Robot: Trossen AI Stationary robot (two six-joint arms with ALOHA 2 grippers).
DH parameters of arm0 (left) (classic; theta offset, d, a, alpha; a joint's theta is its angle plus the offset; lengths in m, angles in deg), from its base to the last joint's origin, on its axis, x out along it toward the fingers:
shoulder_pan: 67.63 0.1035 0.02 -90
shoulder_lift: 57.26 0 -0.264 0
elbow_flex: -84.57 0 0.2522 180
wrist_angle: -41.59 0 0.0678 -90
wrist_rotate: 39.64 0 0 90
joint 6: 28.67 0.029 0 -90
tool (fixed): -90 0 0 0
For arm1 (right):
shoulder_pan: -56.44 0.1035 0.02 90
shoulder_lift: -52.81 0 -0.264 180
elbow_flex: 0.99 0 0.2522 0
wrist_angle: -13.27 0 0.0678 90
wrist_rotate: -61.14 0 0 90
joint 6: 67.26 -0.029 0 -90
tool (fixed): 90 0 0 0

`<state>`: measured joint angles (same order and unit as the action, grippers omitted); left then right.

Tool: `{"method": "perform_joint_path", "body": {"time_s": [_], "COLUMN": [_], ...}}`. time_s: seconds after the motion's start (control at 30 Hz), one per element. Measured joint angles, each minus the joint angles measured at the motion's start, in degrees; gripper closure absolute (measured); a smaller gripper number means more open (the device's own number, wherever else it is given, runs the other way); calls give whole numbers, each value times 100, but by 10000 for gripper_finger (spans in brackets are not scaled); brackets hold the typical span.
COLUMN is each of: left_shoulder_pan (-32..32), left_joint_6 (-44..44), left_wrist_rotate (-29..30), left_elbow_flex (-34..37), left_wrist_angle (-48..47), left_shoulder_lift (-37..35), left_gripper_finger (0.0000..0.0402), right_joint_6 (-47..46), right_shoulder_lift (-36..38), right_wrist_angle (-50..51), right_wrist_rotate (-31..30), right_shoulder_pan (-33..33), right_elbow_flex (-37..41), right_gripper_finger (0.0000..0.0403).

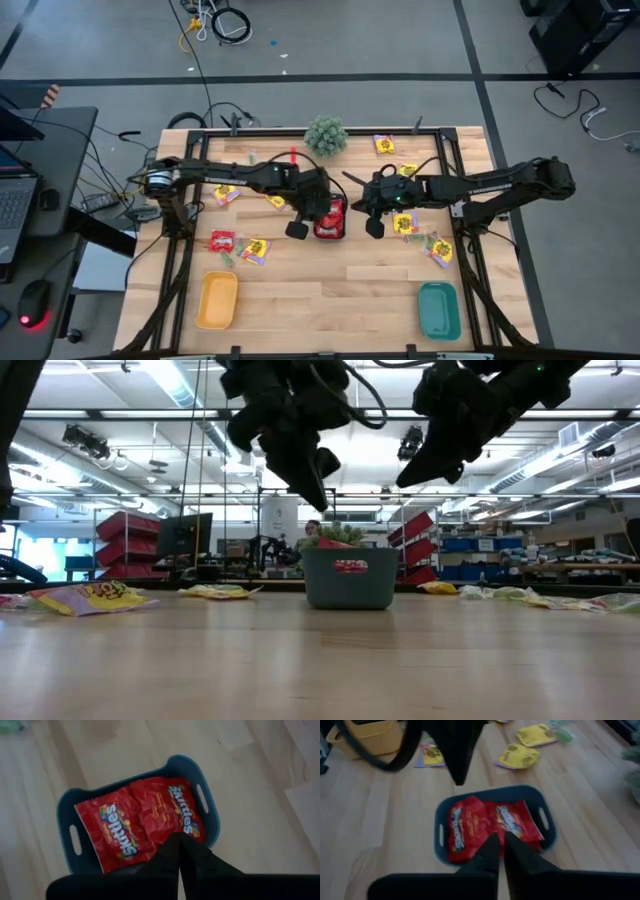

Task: Sort candy
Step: Put the red candy pack into the blue bin

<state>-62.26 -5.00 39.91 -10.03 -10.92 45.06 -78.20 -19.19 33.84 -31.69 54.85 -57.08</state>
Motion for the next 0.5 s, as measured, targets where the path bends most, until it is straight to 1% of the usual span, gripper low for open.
{"method": "perform_joint_path", "body": {"time_s": [0.07, 0.27, 0.37, 0.5], "left_shoulder_pan": [2, 0, -16, -74], "left_joint_6": [-161, -853, -1255, -1798], "left_wrist_rotate": [0, -11, -10, 63], "left_elbow_flex": [355, 1659, 2221, 2797], "left_wrist_angle": [345, 1303, 1529, 1418], "left_shoulder_lift": [-257, -1353, -1924, -2586], "left_gripper_finger": [395, 399, 400, 400], "right_joint_6": [38, 0, -43, -45], "right_shoulder_lift": [-234, -1047, -1458, -1994], "right_wrist_angle": [-330, -1556, -1903, -1988], "right_wrist_rotate": [144, 674, 836, 861], "right_shoulder_pan": [36, 133, 180, 201], "right_elbow_flex": [0, 2, -59, -270], "right_gripper_finger": [398, 401, 402, 402]}}
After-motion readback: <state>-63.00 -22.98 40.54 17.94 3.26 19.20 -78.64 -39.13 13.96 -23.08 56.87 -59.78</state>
